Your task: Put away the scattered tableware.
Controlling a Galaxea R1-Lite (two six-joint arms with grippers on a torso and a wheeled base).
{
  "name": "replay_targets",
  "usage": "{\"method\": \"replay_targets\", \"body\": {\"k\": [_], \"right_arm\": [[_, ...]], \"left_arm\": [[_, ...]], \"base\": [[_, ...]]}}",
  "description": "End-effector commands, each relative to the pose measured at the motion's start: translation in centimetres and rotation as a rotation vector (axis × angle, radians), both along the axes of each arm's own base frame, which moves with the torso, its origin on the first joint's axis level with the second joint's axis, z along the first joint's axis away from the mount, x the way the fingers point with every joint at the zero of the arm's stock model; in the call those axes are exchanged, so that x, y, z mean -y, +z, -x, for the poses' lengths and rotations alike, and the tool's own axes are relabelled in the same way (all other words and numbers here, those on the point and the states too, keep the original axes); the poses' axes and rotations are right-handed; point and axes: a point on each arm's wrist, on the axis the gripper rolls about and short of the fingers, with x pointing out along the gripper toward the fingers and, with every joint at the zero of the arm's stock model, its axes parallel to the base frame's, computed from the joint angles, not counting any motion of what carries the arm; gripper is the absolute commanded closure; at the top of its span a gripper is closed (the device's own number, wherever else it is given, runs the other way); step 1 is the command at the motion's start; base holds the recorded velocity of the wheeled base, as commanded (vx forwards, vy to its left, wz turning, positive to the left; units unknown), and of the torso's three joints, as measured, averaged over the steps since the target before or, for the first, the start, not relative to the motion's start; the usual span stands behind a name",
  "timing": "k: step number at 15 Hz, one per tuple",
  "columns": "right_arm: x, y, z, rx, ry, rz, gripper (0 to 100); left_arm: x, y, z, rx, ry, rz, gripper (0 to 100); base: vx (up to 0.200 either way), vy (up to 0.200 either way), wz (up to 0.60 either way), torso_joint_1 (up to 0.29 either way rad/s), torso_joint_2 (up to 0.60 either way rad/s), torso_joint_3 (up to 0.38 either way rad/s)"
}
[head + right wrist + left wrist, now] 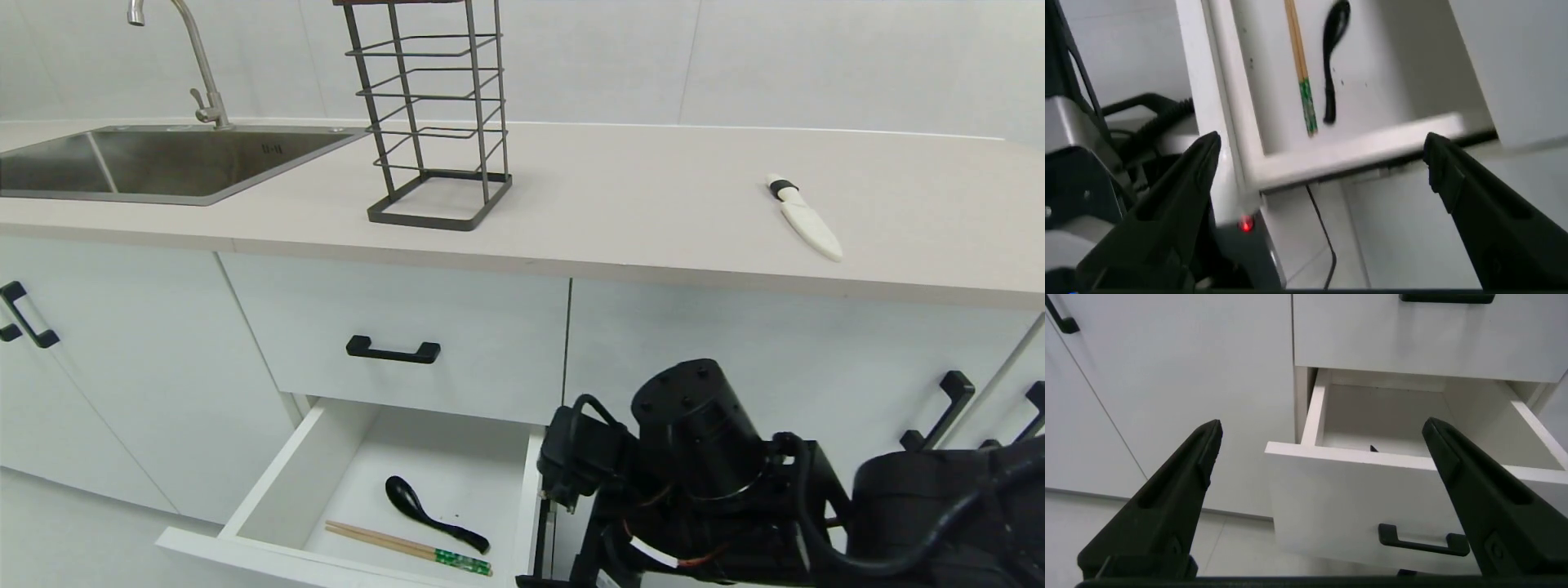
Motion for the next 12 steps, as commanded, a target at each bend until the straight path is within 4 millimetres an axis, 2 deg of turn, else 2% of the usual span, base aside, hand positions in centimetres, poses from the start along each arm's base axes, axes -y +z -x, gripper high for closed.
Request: {"method": "replay_targets", "body": {"k": [1,9,12], "right_arm": [[3.2,1.0,1.0,0.003,-0.046,-0.010,0],[8.8,1.7,4.8,-0.020,-0.104,-0.032,0],[12.5,1.8,6.4,-0.019,-0.169,-0.037,0]], "left_arm": [[0.0,0.0,0.0,-0.001,0.000,0.000,0],[0.0,0.0,0.0,-0.001,0.000,0.000,0],[0.0,0.0,0.0,-0.001,0.000,0.000,0]], "base": [[0.000,0.000,0.00,0.000,0.00,0.000],[0.000,0.000,0.00,0.000,0.00,0.000],[0.000,0.000,0.00,0.000,0.00,0.000]]}}
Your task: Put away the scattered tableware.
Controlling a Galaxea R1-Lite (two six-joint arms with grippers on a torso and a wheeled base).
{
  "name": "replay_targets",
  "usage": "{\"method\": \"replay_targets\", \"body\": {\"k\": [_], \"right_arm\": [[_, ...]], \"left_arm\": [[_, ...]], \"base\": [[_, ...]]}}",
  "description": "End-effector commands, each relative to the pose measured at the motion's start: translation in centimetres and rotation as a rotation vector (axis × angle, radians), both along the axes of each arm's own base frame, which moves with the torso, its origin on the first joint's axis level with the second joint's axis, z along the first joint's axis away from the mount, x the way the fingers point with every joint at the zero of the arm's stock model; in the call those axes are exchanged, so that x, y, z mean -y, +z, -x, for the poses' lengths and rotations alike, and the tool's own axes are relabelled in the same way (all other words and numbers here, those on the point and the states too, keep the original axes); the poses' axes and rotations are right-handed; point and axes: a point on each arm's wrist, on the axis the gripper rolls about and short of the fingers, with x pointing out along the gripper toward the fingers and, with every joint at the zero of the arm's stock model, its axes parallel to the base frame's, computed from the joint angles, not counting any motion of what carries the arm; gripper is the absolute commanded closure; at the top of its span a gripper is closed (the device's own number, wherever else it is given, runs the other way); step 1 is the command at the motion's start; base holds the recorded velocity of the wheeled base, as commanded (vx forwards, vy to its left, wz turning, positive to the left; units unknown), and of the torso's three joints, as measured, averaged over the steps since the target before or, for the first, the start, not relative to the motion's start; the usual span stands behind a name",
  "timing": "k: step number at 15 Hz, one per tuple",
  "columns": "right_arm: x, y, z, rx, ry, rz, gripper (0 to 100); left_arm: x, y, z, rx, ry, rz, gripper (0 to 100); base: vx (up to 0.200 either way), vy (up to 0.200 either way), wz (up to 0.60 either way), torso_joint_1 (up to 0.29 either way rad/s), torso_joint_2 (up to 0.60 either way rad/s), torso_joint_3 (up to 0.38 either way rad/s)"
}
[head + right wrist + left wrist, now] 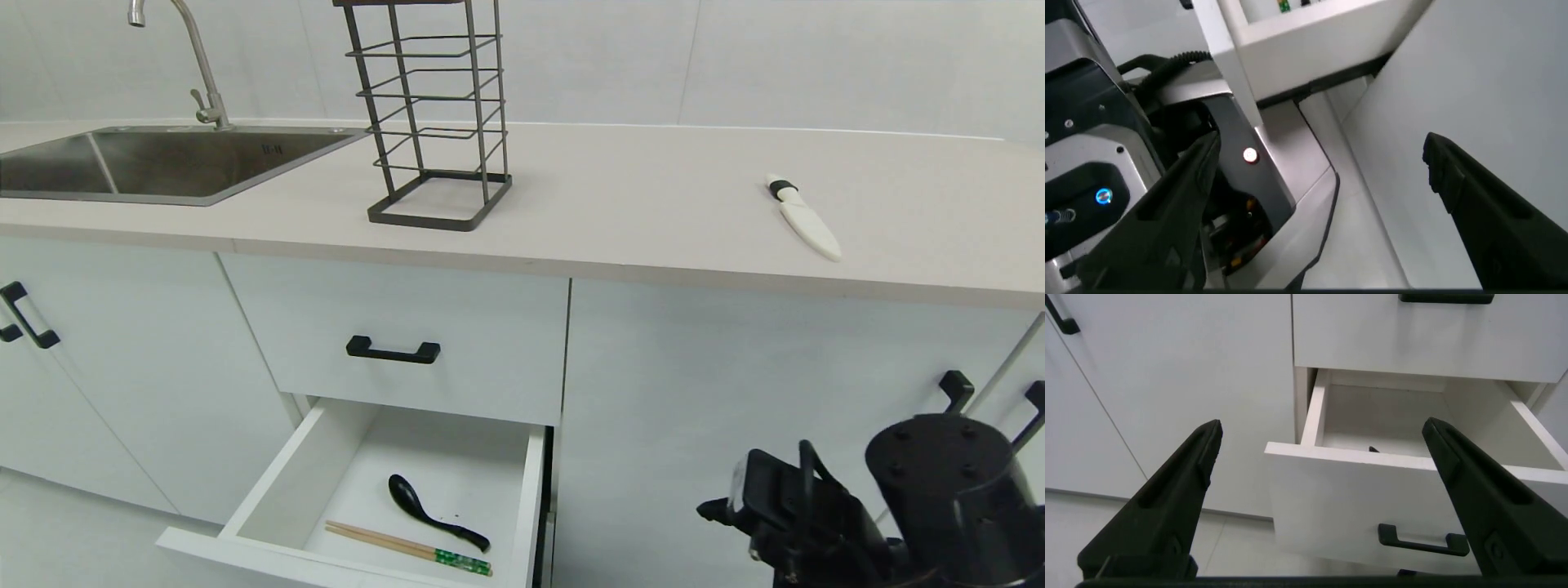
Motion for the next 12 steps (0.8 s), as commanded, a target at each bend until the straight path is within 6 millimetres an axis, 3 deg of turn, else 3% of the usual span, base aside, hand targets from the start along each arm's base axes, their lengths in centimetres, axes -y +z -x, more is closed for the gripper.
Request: {"method": "replay_targets", "body": {"k": [1,2,4,7,12], "right_arm": [[3.6,0.6,1.9,0.031,-0.070,-0.031,0],[3.6,0.6,1.9,0.031,-0.070,-0.031,0],[6.9,0.8,3.9,0.074,-0.158,-0.066,0],[8.8,0.3,5.7,0.117,-0.197,-0.101,0],[11.3,1.7,7.6,0.276,-0.359,-0.244,0]], "left_arm": [[0.0,0.0,0.0,-0.001,0.000,0.000,0],[0.0,0.0,0.0,-0.001,0.000,0.000,0],[0.0,0.0,0.0,-0.001,0.000,0.000,0],[0.0,0.0,0.0,-0.001,0.000,0.000,0],[0.0,0.0,0.0,-0.001,0.000,0.000,0]], "base": [[0.000,0.000,0.00,0.000,0.00,0.000],[0.000,0.000,0.00,0.000,0.00,0.000],[0.000,0.000,0.00,0.000,0.00,0.000],[0.000,0.000,0.00,0.000,0.00,0.000],[0.000,0.000,0.00,0.000,0.00,0.000]]}}
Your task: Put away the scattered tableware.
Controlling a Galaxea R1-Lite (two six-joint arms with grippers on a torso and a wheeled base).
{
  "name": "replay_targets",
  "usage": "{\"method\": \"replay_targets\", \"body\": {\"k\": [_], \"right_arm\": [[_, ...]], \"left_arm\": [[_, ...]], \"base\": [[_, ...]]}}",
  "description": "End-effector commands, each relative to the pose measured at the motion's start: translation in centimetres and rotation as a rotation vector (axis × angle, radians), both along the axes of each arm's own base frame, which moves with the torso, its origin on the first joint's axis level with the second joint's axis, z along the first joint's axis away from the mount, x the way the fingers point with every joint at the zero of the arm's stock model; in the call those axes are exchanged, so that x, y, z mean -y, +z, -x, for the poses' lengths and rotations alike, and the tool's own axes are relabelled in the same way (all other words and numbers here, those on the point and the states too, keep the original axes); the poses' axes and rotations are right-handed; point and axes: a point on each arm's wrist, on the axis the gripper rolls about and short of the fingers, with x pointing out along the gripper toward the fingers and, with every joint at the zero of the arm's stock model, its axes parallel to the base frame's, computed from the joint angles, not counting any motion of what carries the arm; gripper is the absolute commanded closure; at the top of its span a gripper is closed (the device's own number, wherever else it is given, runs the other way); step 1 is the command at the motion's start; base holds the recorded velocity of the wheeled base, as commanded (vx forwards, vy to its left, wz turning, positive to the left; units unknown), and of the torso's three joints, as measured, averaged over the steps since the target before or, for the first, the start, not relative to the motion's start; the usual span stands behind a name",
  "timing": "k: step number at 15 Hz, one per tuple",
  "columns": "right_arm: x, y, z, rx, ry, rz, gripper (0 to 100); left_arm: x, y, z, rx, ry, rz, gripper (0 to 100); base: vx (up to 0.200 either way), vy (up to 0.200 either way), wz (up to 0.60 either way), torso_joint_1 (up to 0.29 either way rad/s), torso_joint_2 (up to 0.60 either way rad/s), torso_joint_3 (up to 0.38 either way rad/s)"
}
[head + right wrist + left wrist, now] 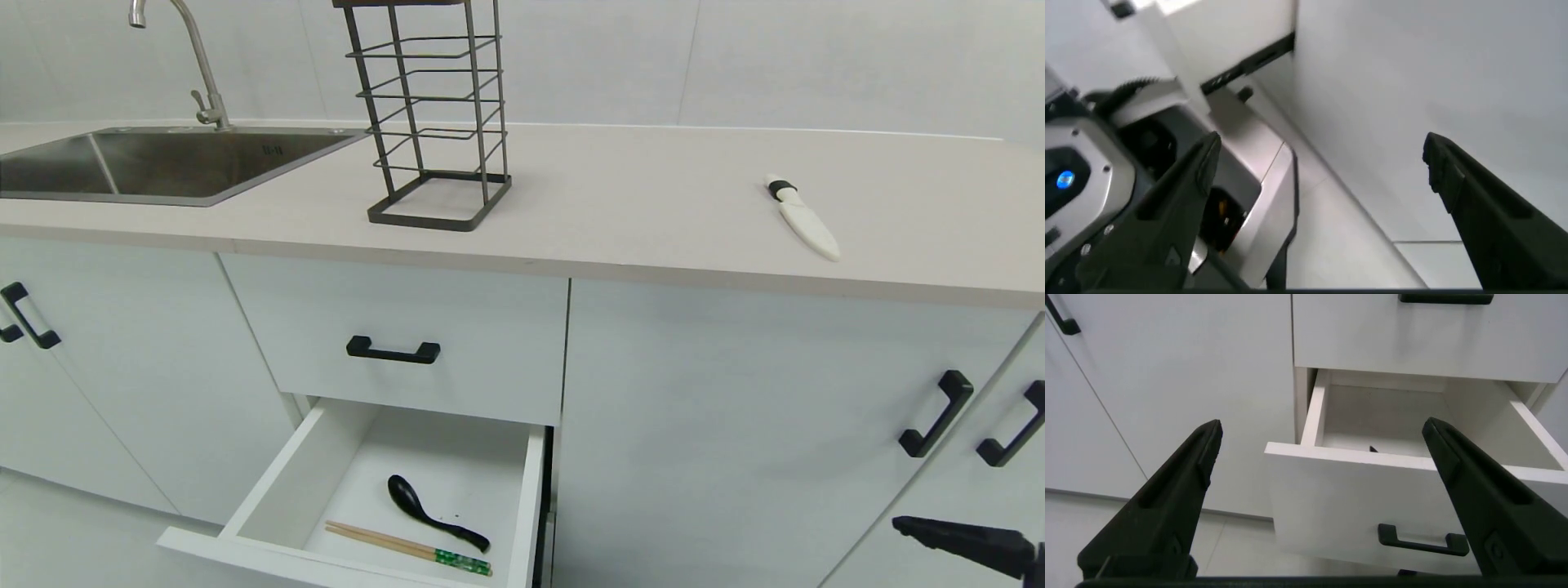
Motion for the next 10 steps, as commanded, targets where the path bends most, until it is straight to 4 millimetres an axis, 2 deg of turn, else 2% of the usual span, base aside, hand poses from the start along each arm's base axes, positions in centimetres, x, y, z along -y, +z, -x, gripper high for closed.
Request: {"method": "replay_targets", "body": {"k": [1,6,8,10], "right_arm": [[1.2,0.8,1.4,0.105,-0.073,-0.084,0],[3.4,0.9,4.4,0.256,-0.312,-0.201,0],[3.7,0.1,5.5,0.319,-0.362,-0.214,0],[3.8,0.1,6.2,0.388,-0.411,-0.214,0]], "left_arm": [[0.0,0.0,0.0,-0.001,0.000,0.000,0],[0.0,0.0,0.0,-0.001,0.000,0.000,0],[0.0,0.0,0.0,-0.001,0.000,0.000,0],[0.0,0.0,0.0,-0.001,0.000,0.000,0]], "base": [[0.000,0.000,0.00,0.000,0.00,0.000],[0.000,0.000,0.00,0.000,0.00,0.000],[0.000,0.000,0.00,0.000,0.00,0.000],[0.000,0.000,0.00,0.000,0.00,0.000]]}}
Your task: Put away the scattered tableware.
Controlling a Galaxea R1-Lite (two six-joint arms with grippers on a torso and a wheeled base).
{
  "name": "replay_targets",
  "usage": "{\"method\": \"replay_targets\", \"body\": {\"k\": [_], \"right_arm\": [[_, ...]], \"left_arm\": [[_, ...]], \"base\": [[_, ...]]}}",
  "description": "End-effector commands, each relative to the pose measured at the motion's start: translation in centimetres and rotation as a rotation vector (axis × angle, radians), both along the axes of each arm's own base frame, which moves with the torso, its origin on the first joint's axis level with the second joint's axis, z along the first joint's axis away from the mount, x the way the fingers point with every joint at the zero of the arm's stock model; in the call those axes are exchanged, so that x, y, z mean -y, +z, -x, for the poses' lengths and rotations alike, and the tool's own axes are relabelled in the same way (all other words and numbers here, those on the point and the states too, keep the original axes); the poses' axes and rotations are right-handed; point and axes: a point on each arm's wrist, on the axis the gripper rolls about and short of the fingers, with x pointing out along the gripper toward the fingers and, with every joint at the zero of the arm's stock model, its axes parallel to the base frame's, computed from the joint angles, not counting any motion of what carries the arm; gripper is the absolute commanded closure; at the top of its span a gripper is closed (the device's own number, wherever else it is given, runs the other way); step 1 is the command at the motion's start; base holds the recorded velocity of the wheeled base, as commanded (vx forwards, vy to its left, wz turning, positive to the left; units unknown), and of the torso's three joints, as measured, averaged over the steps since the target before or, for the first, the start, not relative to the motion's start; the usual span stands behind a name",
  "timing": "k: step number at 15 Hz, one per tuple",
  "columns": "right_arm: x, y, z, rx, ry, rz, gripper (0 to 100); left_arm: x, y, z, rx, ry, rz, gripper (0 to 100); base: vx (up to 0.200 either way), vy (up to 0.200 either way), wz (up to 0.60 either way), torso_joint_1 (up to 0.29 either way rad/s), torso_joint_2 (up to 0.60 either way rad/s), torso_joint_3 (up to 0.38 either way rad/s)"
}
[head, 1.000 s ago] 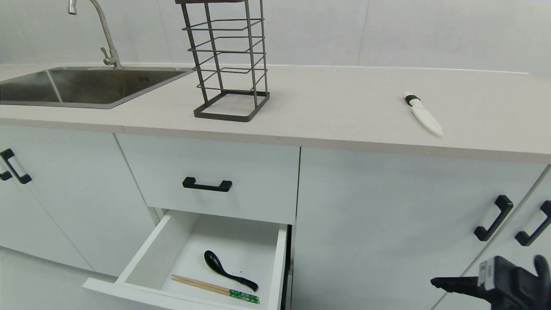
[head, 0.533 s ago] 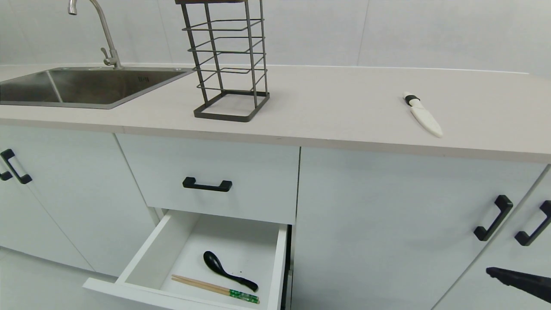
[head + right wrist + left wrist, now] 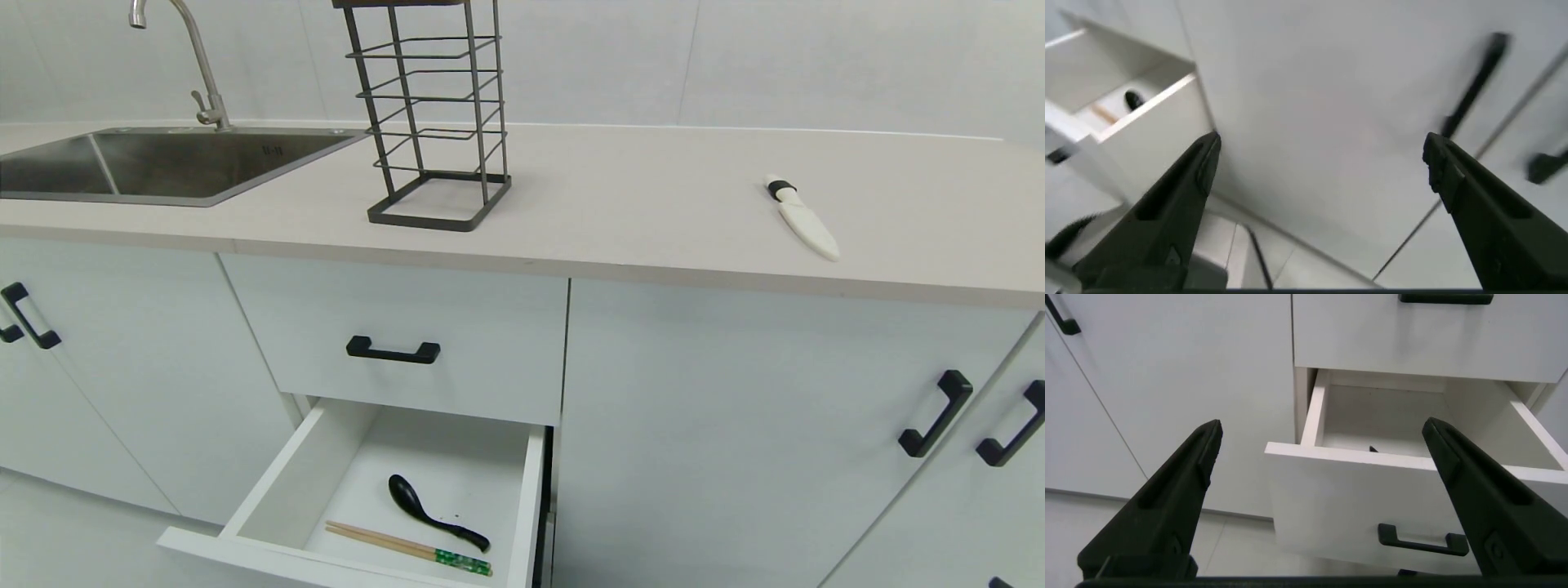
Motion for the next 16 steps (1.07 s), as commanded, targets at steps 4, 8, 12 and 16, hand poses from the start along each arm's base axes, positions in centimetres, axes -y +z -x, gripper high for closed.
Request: {"method": "replay_targets", "body": {"k": [4,8,12,16], "right_arm": [[0.1,-2.8,3.3,0.246,-0.185,0.000,0],[0.2,-3.8,3.6,0.201,-0.143,-0.010,0],[0.2,-4.3,3.8,0.185,-0.121,-0.011,0],[0.5,-4.8,3.8,0.130,-0.259,-0.012,0]], "left_arm": [[0.0,0.0,0.0,-0.001,0.000,0.002,0],[0.0,0.0,0.0,-0.001,0.000,0.000,0],[0.0,0.0,0.0,0.000,-0.002,0.000,0],[0.0,0.0,0.0,0.000,0.000,-0.001,0]], "base": [[0.000,0.000,0.00,0.000,0.00,0.000],[0.000,0.000,0.00,0.000,0.00,0.000],[0.000,0.000,0.00,0.000,0.00,0.000],[0.000,0.000,0.00,0.000,0.00,0.000]]}}
